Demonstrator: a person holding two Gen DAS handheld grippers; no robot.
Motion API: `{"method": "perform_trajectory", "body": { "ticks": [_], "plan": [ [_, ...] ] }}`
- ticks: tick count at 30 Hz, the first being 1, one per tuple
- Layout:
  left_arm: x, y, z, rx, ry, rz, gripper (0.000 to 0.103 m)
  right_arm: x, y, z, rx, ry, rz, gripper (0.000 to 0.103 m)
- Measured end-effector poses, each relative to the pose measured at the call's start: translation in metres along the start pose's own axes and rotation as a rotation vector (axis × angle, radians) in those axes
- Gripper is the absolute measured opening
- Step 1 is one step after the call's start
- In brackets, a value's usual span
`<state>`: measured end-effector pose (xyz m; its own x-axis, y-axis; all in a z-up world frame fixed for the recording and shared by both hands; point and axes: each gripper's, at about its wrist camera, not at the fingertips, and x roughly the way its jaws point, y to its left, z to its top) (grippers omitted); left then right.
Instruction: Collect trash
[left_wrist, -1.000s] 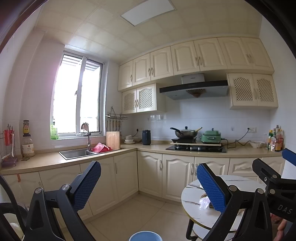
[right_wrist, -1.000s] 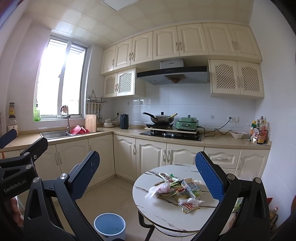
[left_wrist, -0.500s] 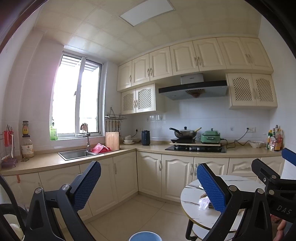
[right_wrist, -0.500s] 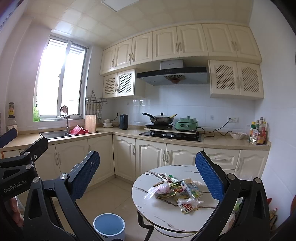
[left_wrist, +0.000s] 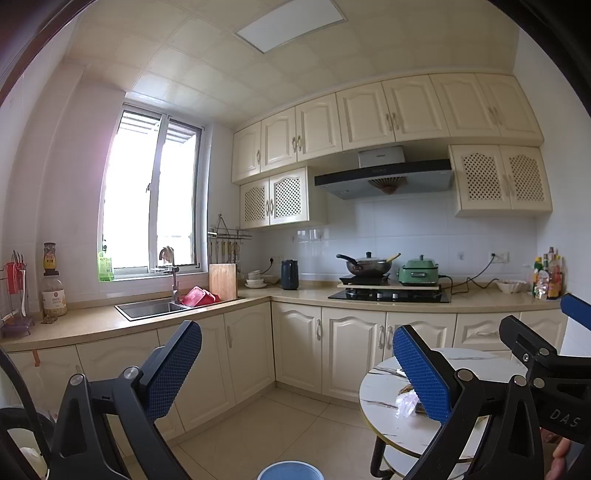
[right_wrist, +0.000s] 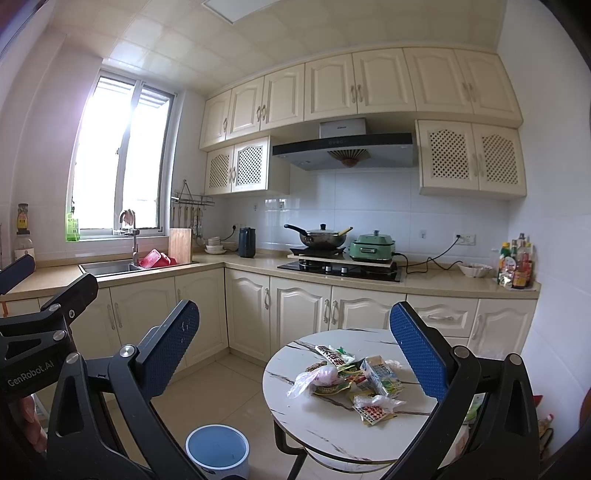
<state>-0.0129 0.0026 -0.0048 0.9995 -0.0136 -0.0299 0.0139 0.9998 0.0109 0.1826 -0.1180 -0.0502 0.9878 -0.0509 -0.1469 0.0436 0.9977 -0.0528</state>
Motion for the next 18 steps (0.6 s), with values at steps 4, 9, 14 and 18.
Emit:
{"method": "perform_trajectory", "body": {
  "ticks": [4,9,14,18],
  "plan": [
    [0.0,0.0004,0.0001,0.0,0.001,0.0,0.102,-0.0003,0.0,-0.0001,0.0,-0.001,0.0,0.103],
    [0.0,0.0004,0.0001,0.001,0.003,-0.002,0.102,0.0001,0.0002,0.0002,0.001,0.001,0.0,0.103],
    [-0.0002,0.0005,0.0001,0.001,0.003,-0.001,0.102,-0.0002,0.0,0.0005,0.001,0.002,0.0,0.103],
    [0.0,0.0004,0.0001,0.002,0.006,0.0,0.102,0.0,-0.0011,0.0001,0.004,0.004,-0.001,0.103]
  ]
}}
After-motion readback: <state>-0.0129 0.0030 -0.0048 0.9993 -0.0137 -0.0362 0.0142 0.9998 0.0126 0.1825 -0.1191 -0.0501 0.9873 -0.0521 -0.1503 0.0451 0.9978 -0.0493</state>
